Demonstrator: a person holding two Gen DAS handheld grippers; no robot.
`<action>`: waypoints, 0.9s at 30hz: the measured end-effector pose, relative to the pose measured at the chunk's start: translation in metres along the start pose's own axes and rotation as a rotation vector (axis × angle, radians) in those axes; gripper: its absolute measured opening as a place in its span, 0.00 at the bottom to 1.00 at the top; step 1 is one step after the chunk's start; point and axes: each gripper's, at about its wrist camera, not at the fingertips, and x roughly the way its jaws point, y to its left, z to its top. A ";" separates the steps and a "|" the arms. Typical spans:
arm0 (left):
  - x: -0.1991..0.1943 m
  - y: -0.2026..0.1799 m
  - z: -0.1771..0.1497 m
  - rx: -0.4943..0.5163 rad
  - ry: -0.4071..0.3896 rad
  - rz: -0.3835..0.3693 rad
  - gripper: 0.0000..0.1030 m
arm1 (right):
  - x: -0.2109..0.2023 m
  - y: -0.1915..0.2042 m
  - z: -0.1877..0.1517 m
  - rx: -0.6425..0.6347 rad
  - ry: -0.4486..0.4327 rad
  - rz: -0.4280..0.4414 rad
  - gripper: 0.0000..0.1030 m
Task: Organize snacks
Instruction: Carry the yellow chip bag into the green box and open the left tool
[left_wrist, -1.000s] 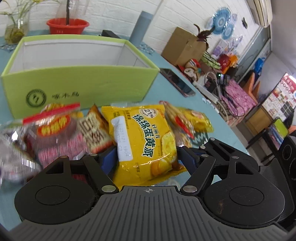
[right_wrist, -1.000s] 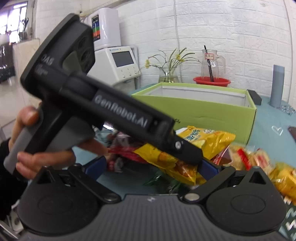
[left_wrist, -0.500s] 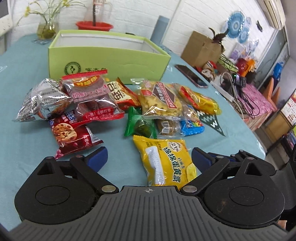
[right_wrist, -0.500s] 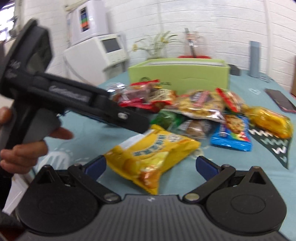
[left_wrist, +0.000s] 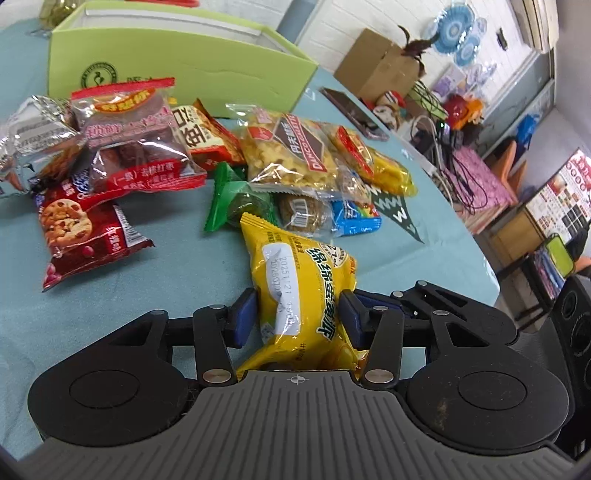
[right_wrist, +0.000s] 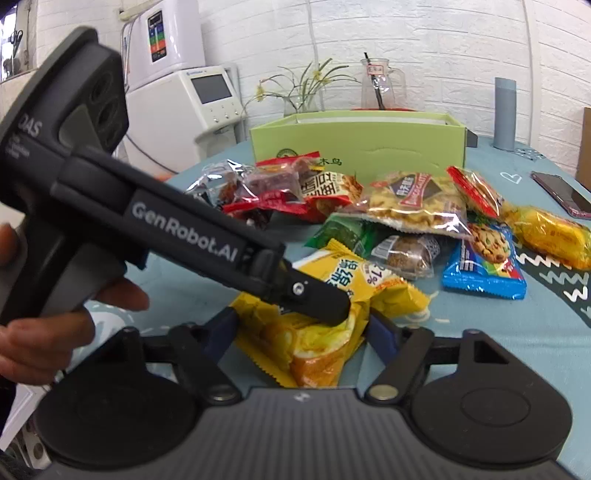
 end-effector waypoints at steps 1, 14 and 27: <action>-0.004 -0.004 0.001 0.008 -0.009 0.009 0.28 | -0.001 -0.001 0.004 0.005 -0.002 0.011 0.70; -0.020 -0.040 0.179 0.155 -0.288 0.088 0.29 | 0.029 -0.054 0.160 -0.197 -0.252 -0.053 0.73; 0.075 0.038 0.261 0.019 -0.245 0.188 0.67 | 0.128 -0.150 0.200 -0.120 -0.113 -0.031 0.92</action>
